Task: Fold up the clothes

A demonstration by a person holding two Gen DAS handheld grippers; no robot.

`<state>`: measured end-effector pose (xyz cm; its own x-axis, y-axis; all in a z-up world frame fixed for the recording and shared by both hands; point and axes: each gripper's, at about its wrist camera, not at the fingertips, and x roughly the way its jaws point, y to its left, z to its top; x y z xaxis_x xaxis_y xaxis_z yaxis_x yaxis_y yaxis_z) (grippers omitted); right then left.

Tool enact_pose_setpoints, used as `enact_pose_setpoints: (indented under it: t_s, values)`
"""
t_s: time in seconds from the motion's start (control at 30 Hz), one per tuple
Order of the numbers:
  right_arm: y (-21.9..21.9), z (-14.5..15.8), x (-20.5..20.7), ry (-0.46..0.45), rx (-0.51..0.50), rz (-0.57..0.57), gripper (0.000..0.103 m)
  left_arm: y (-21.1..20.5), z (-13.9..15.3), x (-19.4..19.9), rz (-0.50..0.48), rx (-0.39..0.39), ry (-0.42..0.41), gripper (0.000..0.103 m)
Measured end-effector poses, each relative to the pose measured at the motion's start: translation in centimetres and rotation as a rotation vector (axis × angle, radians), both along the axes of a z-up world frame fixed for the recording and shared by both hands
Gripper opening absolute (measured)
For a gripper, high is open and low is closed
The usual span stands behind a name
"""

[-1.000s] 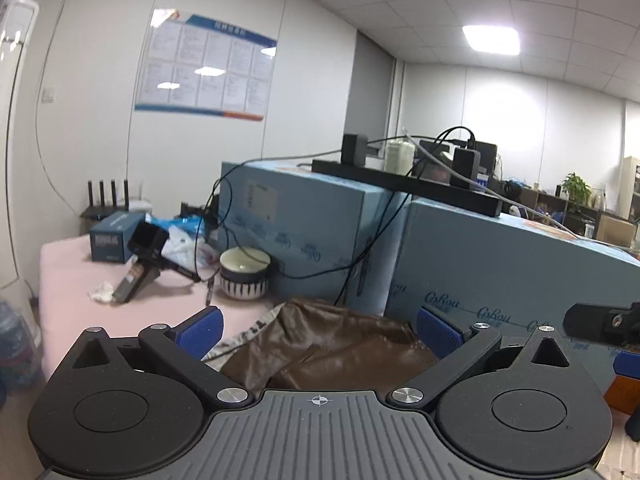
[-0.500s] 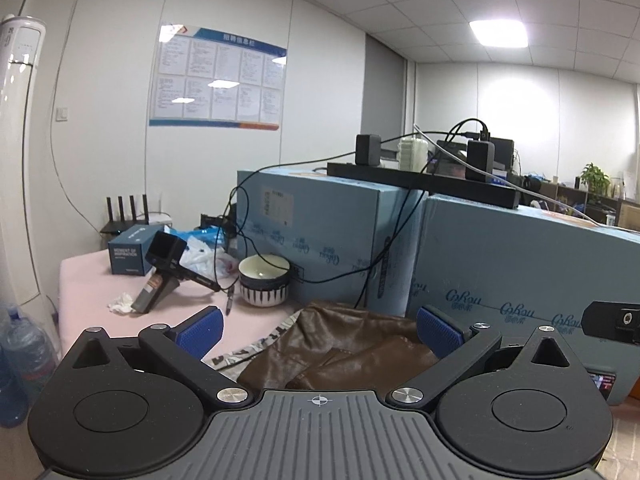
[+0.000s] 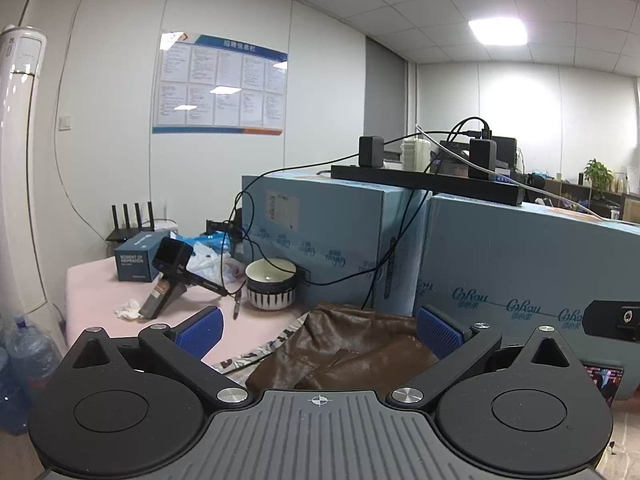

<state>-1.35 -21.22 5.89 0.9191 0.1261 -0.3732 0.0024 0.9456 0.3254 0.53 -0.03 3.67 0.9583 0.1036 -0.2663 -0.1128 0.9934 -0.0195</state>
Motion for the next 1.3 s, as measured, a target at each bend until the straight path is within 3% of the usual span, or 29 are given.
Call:
enact_pose_setpoints:
  t_s: [1.3]
  values:
    - [-0.02, -0.20, 0.43, 0.014, -0.001, 0.010, 0.103, -0.08, -0.12, 0.24, -0.013, 0.014, 0.012, 0.103]
